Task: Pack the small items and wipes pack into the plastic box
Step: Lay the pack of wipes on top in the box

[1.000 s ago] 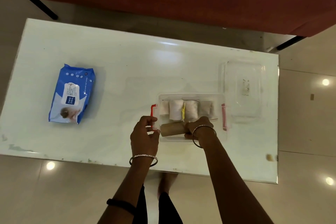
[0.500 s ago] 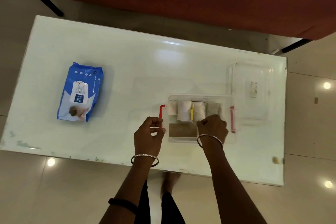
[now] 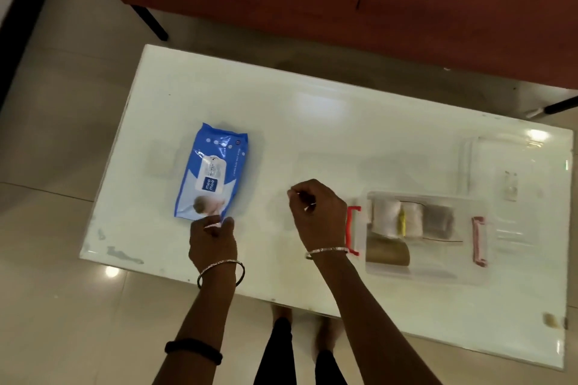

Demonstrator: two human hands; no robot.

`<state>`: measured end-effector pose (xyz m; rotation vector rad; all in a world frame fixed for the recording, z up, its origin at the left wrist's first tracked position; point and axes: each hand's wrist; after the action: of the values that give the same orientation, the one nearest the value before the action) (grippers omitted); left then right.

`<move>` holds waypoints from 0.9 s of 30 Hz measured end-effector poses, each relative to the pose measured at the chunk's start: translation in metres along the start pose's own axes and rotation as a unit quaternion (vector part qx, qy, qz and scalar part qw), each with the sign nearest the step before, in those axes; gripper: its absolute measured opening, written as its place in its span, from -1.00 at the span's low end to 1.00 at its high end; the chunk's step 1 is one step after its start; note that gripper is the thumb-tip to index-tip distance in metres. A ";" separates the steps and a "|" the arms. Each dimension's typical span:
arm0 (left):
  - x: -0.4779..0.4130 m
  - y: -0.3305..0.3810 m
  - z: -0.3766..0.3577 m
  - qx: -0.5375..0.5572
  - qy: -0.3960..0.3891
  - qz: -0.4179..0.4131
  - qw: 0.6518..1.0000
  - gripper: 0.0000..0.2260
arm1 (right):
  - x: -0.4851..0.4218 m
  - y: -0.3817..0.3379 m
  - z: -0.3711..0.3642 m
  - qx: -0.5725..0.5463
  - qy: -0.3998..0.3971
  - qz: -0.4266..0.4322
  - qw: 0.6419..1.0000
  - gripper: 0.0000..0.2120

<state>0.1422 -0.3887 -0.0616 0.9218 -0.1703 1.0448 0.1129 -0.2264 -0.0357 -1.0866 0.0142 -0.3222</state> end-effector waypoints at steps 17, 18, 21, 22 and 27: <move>-0.106 -0.010 0.022 0.240 -0.106 0.283 0.923 -0.71 | -0.121 -0.028 -0.161 0.193 -0.303 -0.071 0.930 -0.16; -0.106 -0.010 0.023 0.243 -0.103 0.277 0.924 -0.73 | -0.120 -0.027 -0.165 0.214 -0.292 -0.060 0.930 -0.20; -0.104 -0.010 0.025 0.250 -0.108 0.230 0.934 -0.77 | -0.115 -0.022 -0.169 0.219 -0.255 -0.050 0.940 -0.33; -0.103 -0.009 0.027 0.248 -0.114 0.201 0.941 -0.84 | -0.114 -0.020 -0.167 0.200 -0.251 -0.072 0.945 -0.35; -0.101 -0.007 0.047 0.235 -0.137 0.121 0.955 -0.82 | -0.104 -0.009 -0.132 0.046 -0.254 -0.236 0.937 -0.50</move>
<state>0.1085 -0.4908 -0.0895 1.5084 -0.2778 1.2057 -0.0110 -0.3168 -0.1054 -1.0459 -0.7266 -0.4588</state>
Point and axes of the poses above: each hand's wrist, its own x-axis away from the middle knuckle, its own z-axis out of the back of the hand, y = z × x, and after that the axes turned 7 degrees about -x, right-handed
